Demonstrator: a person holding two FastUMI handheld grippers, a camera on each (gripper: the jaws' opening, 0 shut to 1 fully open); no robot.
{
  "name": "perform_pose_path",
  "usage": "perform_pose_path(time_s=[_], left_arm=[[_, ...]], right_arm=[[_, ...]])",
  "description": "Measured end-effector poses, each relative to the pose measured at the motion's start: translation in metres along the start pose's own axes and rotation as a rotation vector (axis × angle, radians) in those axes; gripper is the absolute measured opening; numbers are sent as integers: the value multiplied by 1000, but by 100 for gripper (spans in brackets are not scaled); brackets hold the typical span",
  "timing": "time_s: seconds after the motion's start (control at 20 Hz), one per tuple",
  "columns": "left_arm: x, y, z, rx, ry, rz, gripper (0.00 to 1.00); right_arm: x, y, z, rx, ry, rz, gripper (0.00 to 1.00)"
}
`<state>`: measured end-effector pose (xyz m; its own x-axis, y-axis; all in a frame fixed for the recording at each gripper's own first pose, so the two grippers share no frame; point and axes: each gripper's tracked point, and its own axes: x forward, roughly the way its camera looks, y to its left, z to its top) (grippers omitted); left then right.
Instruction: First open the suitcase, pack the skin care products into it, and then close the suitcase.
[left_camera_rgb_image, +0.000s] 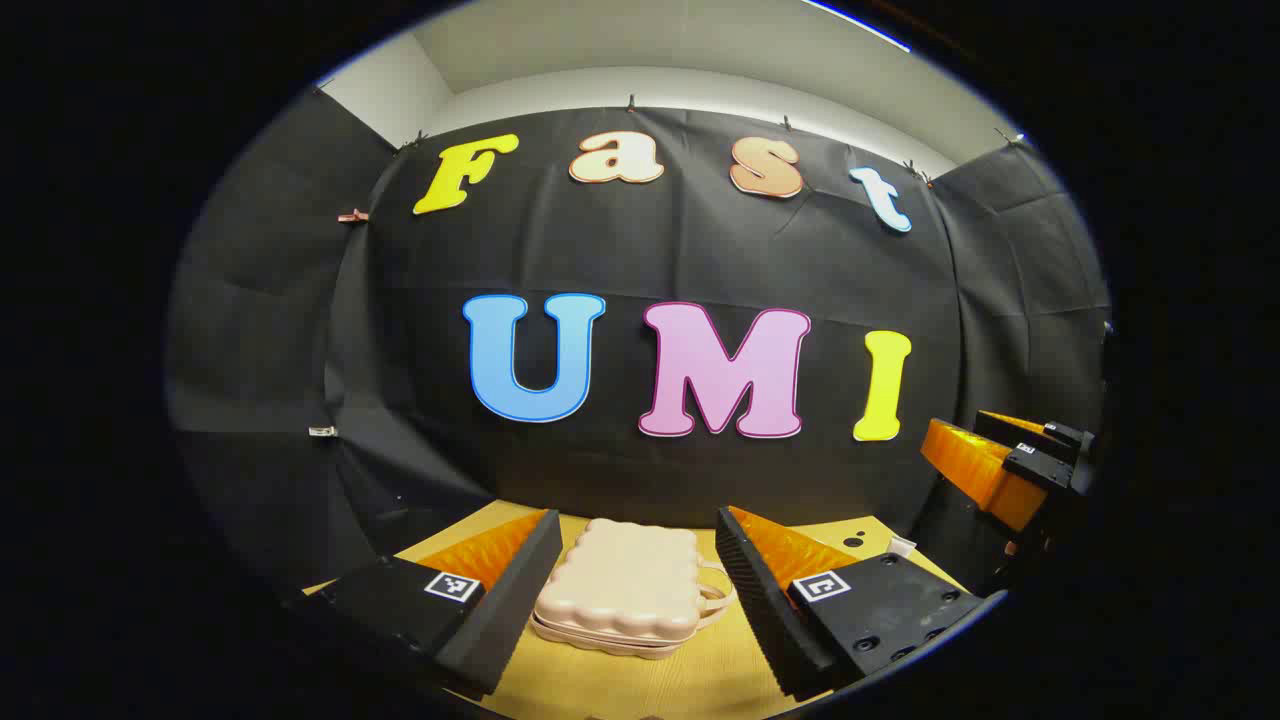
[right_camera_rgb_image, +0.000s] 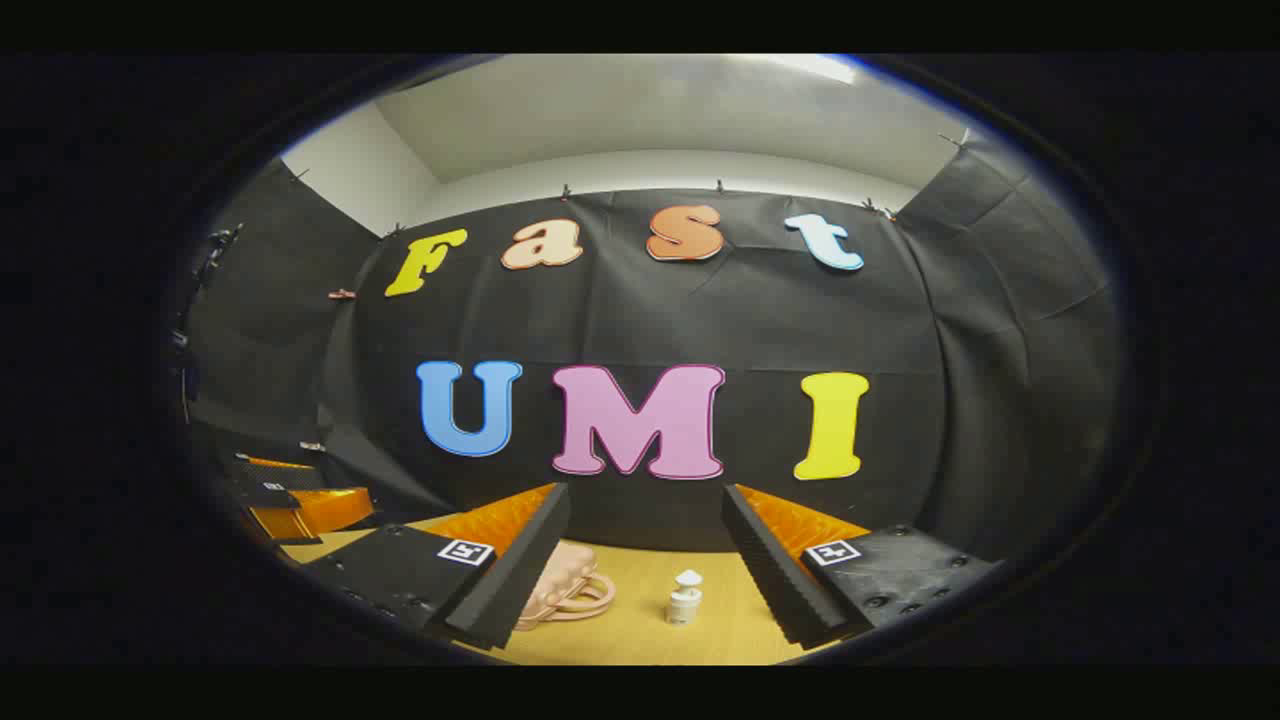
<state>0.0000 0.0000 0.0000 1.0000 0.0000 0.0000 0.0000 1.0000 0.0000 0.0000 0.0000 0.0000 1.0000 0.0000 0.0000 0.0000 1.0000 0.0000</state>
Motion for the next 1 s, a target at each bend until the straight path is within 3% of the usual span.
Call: perform_pose_path(time_s=[0.2,0.25,0.75,0.8,1.0], left_arm=[[12,-9,3,1,-13,-23,98],[15,-11,3,6,-12,-29,98],[27,-29,-8,26,12,-90,98],[27,-28,-11,26,18,-92,98],[35,-34,-19,11,41,-119,98]], right_arm=[[3,-9,-4,-10,13,-18,90],[4,-13,-3,-12,11,-28,96],[-3,-20,-6,-8,17,-40,96],[-4,-22,-6,-9,18,-44,90],[-8,-33,-10,-23,34,-69,90]])
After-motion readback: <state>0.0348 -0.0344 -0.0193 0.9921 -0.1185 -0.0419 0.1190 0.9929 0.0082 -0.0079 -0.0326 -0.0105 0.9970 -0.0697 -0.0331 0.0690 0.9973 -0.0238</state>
